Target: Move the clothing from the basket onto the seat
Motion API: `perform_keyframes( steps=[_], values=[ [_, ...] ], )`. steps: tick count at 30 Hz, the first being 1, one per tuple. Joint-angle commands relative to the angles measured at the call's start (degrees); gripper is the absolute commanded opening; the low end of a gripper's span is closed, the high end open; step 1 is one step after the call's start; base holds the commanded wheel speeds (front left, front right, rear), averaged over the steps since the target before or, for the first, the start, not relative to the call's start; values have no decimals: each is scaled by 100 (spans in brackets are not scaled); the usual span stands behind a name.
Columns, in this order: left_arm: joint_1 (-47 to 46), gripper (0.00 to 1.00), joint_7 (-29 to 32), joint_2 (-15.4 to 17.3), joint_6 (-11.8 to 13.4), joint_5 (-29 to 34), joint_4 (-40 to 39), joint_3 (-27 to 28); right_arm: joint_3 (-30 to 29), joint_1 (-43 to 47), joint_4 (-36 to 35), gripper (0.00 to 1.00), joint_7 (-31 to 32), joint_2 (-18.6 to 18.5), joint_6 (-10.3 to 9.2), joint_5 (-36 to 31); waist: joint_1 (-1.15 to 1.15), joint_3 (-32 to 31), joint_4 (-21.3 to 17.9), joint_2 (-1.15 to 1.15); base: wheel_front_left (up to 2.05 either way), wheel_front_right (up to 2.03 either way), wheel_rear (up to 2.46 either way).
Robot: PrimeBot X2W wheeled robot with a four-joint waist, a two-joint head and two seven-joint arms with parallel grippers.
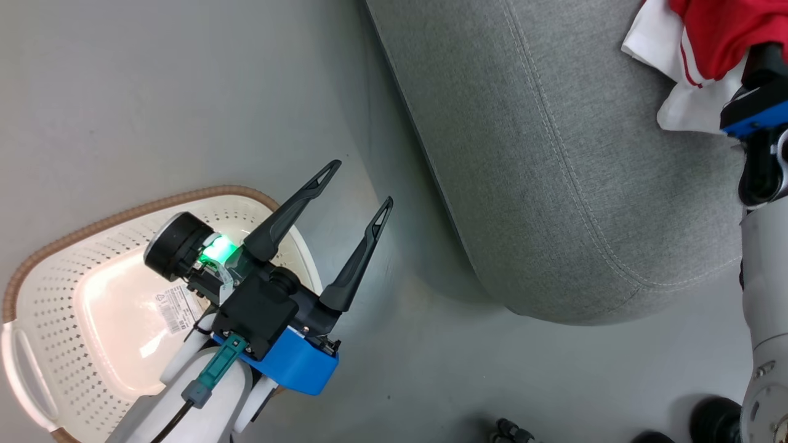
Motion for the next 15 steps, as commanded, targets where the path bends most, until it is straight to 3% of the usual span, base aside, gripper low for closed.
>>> perform_keyframes(
  steps=[1, 15],
  values=[
    [-70, 100, -74, -38, 26, -34, 76, -16, 59, 129, -65, 100, -27, 20, 3, -51, 0, -143, 55, 0, 0, 0, 0],
    [125, 100, -520, -633, 54, -424, 1247, -98, 290, 1124, -335, 100, -27, -26, 3, 5, 0, -1265, 372, 0, 0, 0, 0]
  ],
)
